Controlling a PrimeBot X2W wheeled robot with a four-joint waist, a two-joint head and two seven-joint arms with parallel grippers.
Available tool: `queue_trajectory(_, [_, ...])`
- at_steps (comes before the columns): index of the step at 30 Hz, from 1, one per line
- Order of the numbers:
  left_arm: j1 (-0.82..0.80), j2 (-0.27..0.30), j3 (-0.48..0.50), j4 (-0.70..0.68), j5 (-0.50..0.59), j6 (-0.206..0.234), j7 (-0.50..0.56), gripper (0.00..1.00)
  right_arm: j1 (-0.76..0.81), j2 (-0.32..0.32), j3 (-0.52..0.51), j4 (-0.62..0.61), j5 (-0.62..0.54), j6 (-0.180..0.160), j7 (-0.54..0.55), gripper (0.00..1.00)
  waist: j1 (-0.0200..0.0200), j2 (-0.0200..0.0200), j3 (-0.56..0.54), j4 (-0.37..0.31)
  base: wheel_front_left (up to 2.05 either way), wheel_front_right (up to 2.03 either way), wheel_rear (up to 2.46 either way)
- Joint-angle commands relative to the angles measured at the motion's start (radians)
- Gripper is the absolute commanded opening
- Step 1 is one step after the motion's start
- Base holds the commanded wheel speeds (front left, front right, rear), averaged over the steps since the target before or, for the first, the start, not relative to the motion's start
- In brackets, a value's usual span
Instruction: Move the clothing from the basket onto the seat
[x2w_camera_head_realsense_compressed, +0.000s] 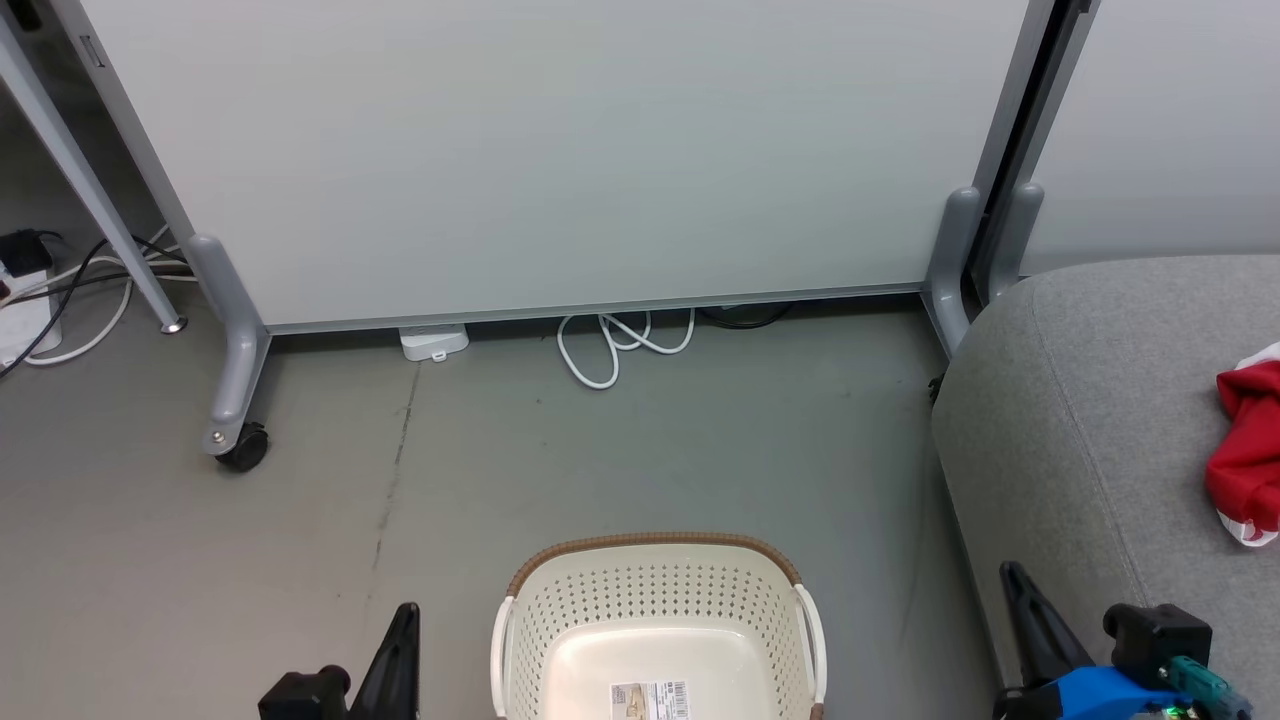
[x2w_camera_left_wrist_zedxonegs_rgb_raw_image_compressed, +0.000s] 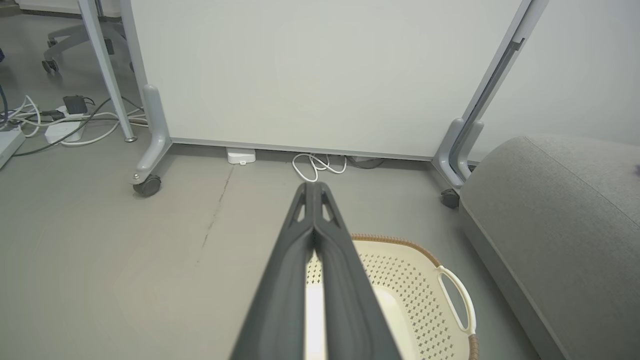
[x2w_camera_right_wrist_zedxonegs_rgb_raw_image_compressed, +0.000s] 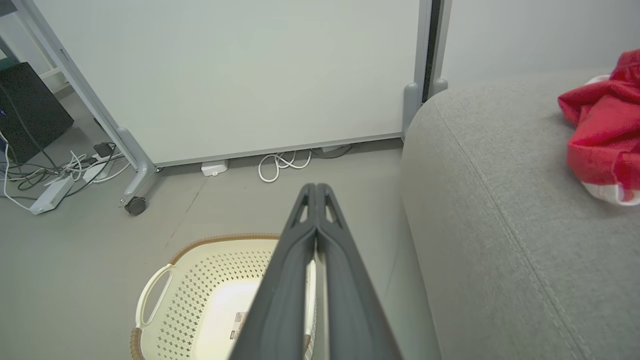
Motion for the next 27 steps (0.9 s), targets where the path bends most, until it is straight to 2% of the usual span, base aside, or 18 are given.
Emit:
queue_trajectory(1, [0.0, 0.0, 0.0, 0.001, -0.004, 0.0, 0.001, 0.0, 0.0, 0.0, -0.001, 0.001, 0.004, 0.0, 0.001, 0.0, 0.0, -0.0001, 0.0, 0.0, 0.0, 0.0, 0.0])
queue_trajectory(4, [0.018, 0.0, -0.001, 0.025, -0.005, 0.0, 0.001, 0.0, 0.008, 0.002, 0.0, 0.029, 0.005, 0.0, 0.002, 0.0, 0.0, -0.0001, 0.0, -0.001, 0.0, 0.0, 0.0])
queue_trajectory(27, [-0.028, 0.011, 0.049, -0.042, -0.412, 0.0, 0.097, 0.0, -0.031, 0.0, -0.018, 0.001, 0.418, 0.0, 0.068, 0.0, 0.0, -0.0001, 0.004, -0.023, 0.0, 0.0, 0.0])
